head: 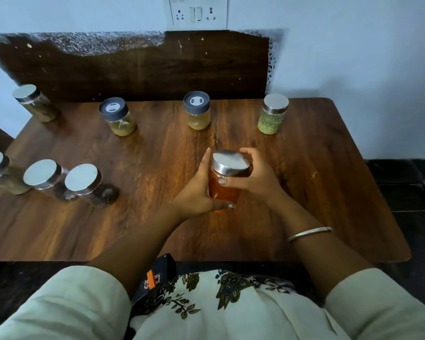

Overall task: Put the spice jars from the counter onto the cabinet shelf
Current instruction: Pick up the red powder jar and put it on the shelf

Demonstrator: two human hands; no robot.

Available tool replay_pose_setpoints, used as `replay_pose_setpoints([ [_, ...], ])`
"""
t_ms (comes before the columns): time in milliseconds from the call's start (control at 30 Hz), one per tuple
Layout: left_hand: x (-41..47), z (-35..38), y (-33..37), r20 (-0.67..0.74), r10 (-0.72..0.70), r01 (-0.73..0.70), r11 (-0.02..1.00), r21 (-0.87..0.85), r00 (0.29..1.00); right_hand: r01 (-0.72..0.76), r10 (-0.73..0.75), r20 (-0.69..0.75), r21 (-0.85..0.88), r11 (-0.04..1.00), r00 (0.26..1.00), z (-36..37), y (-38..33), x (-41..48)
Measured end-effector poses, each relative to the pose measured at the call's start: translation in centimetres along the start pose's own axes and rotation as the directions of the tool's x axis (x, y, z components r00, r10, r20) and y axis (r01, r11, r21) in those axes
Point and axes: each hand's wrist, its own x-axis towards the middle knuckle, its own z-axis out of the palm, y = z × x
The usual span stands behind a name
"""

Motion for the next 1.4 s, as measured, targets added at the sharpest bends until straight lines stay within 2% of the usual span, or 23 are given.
replay_pose_setpoints([
  [167, -0.8, -2.6, 0.7, -0.114, 0.060, -0.072, 0.991, -0.109, 0.992, 0.091, -0.088, -0.024, 0.160, 0.983, 0.996, 1.9, -3.0, -0.2],
  [233, -1.2, -3.8, 1.1, -0.123, 0.044, -0.072, 0.968, -0.240, 0.991, 0.076, -0.087, 0.036, 0.239, 0.968, 0.996, 2.1, -3.3, -0.1],
  [333, -1.5, -4.7, 1.6, -0.127, -0.011, -0.046, 0.899, -0.435, 0.992, 0.037, -0.090, 0.194, 0.262, 0.964, 0.977, 2.7, -3.4, -0.2],
  [433, -1.6, -5.9, 1.6, -0.105, -0.021, -0.033, 0.876, -0.481, 0.994, -0.055, -0.044, 0.242, 0.387, 0.921, 0.969, 4.3, -4.2, -0.1],
  [500, -1.6, -6.5, 1.7, -0.112, -0.002, -0.045, 0.908, -0.417, 0.994, -0.046, -0.017, 0.171, 0.361, 0.932, 0.985, 4.8, -4.9, 0.1],
  [600, -1.7, -6.7, 1.4, -0.155, 0.026, -0.073, 0.947, -0.312, 0.988, 0.009, -0.015, 0.027, 0.219, 0.976, 1.000, 5.3, -6.0, 0.4],
  [733, -1.9, -7.0, 1.9, -0.138, -0.003, -0.050, 0.925, -0.376, 0.990, 0.081, -0.077, -0.055, 0.056, 0.995, 0.995, 5.9, -7.0, 0.2],
  [833, -2.2, -7.6, 2.7, -0.159, -0.019, -0.063, 0.866, -0.496, 0.987, 0.142, -0.142, 0.009, 0.007, 0.990, 0.990, 5.8, -7.7, -0.4],
  [900, -2.5, -8.3, 3.0, -0.169, -0.009, -0.080, 0.853, -0.515, 0.986, 0.153, -0.159, 0.066, 0.092, 0.984, 0.985, 5.4, -8.2, -0.8],
  [967, -2.8, -8.9, 3.1, -0.148, 0.011, -0.089, 0.840, -0.535, 0.989, 0.115, -0.144, 0.132, 0.206, 0.972, 0.981, 5.0, -8.6, -1.1],
  [1033, -3.0, -9.4, 3.3, -0.116, 0.024, -0.085, 0.827, -0.556, 0.993, 0.040, -0.082, 0.199, 0.210, 0.977, 0.977, 5.2, -9.0, -1.4],
  [1167, -3.2, -9.7, 3.4, -0.129, 0.042, -0.099, 0.875, -0.474, 0.991, 0.006, -0.046, 0.234, 0.170, 0.985, 0.971, 5.7, -9.4, -1.4],
  [1267, -3.5, -10.2, 3.4, -0.143, 0.077, -0.118, 0.946, -0.303, 0.987, 0.031, -0.069, 0.210, 0.177, 0.984, 0.975, 5.6, -9.5, -1.2],
  [1400, -4.2, -11.1, 3.4, -0.109, 0.139, -0.151, 0.983, -0.107, 0.984, 0.077, -0.101, 0.180, 0.134, 0.988, 0.978, 5.2, -9.6, -1.3],
])
